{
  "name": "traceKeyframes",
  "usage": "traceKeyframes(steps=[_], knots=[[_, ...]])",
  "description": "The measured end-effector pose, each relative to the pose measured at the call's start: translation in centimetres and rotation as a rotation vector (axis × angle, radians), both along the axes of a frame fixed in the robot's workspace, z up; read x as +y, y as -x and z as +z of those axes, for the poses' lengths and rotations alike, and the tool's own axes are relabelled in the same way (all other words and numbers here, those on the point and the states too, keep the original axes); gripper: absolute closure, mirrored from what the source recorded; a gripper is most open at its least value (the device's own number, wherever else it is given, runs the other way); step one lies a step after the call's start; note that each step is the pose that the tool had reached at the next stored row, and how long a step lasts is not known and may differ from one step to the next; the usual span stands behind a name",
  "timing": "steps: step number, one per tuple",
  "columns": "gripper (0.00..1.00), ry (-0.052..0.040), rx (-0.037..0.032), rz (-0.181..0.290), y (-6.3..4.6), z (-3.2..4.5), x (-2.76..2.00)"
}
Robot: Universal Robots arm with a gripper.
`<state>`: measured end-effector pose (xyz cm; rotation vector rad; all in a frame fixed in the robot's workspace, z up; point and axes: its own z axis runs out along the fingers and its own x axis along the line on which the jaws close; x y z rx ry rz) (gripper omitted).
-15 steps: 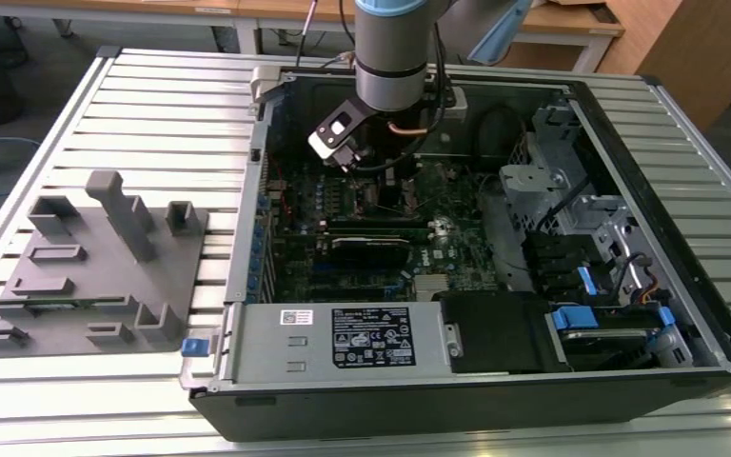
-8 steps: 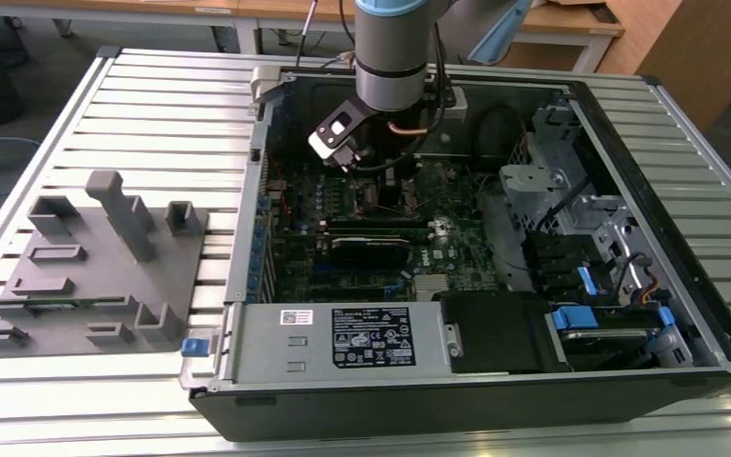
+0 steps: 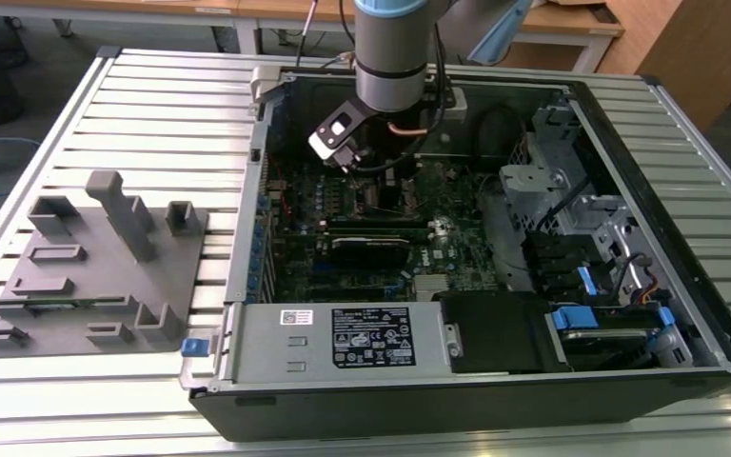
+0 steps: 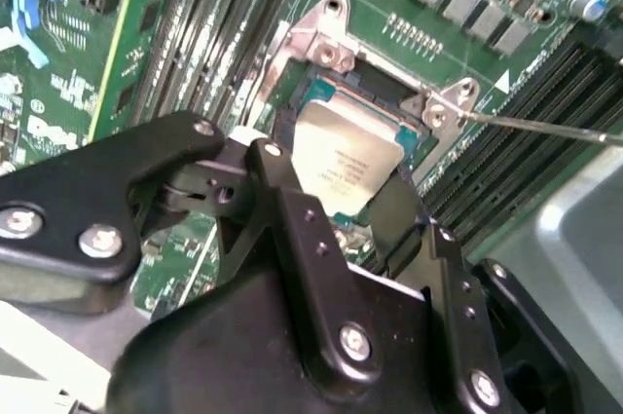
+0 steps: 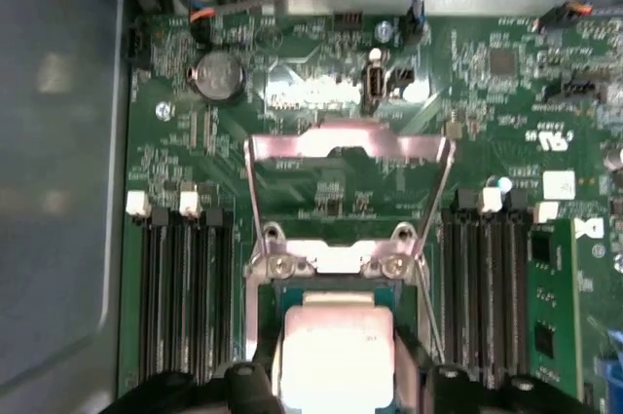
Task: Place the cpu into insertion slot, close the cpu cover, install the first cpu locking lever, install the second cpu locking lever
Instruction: 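Place the cpu into insertion slot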
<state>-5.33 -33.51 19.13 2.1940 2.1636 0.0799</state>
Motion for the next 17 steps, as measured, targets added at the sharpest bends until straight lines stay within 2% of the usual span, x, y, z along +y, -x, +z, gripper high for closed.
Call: traceKeyframes(steps=[2, 3, 9, 17], knots=[[0.45, 0.0015, 0.0000, 0.000, 0.0, 0.02, -0.02], [0.39, 0.0016, 0.0001, 0.000, 0.0, 0.03, -0.02], [0.39, 0.0022, 0.0004, 0.000, 0.0, 0.09, -0.02], [0.39, 0.0019, 0.0001, 0.000, 0.0, 1.78, -0.02]])
